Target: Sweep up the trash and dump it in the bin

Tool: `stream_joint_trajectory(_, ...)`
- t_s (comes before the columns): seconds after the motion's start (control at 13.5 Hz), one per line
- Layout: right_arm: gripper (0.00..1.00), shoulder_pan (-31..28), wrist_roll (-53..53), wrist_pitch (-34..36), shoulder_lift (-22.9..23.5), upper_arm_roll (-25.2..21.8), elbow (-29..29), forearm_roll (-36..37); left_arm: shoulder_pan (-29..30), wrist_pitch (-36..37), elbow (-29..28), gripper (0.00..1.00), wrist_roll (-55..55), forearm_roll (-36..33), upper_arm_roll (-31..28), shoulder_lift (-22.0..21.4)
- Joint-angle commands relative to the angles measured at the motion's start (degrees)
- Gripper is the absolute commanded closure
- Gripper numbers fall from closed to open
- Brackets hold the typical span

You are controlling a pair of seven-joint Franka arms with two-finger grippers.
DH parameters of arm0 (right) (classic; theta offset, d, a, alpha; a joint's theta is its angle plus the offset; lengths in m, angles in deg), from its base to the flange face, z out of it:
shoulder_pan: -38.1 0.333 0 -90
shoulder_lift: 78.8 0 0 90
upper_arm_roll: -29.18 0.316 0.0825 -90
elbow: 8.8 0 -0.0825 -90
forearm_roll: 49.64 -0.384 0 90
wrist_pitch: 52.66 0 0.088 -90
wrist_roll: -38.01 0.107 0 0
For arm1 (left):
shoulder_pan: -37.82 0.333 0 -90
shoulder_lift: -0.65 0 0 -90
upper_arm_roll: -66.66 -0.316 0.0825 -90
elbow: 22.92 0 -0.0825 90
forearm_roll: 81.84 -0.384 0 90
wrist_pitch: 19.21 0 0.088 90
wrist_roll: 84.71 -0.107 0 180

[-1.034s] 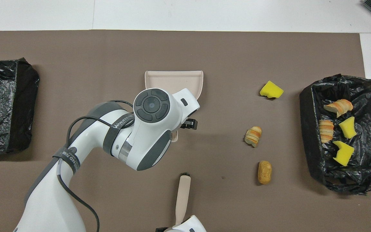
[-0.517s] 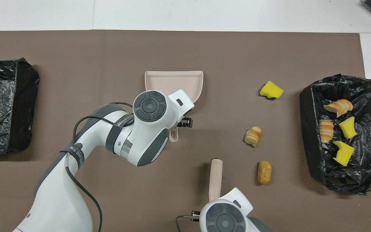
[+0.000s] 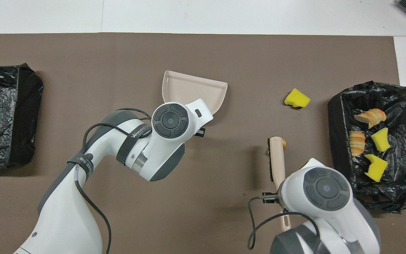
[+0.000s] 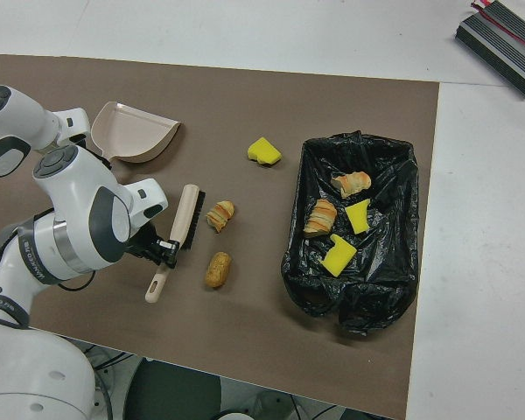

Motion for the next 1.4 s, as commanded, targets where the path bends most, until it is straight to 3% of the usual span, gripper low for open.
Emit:
stream_joint_trajectory(0.0,1.0,-3.4,-6.0,0.6,7.1,0.5,-8.6,7.8,1.3,3.1,-0.4,0.97,-10.8,-1.7,-0.2,-3.3)
stream_joint_trajectory(0.3,1.0,-10.6,-19.2,0.0,16.7,0.5,-20.9,14.3,3.4,15.4,-0.9,1.0,-41.3,-1.7,-0.3,-7.7)
stream_joint_trajectory(0.67,1.0,-12.2,-24.6,-1.2,29.4,0.5,-34.8,25.9,3.1,18.4,-6.6,1.0,-63.6,-1.8,-0.2,-11.4)
stream_joint_trajectory(1.03,1.0,-12.7,-24.4,-9.5,35.9,0.5,-34.9,35.0,-0.8,18.0,-15.3,1.0,-66.0,-1.8,-0.1,-17.2)
stream_joint_trajectory(1.33,1.0,-12.0,-24.6,-7.1,32.3,0.7,-27.5,29.7,-2.0,17.9,-17.1,1.0,-65.7,-1.8,-0.2,-18.2)
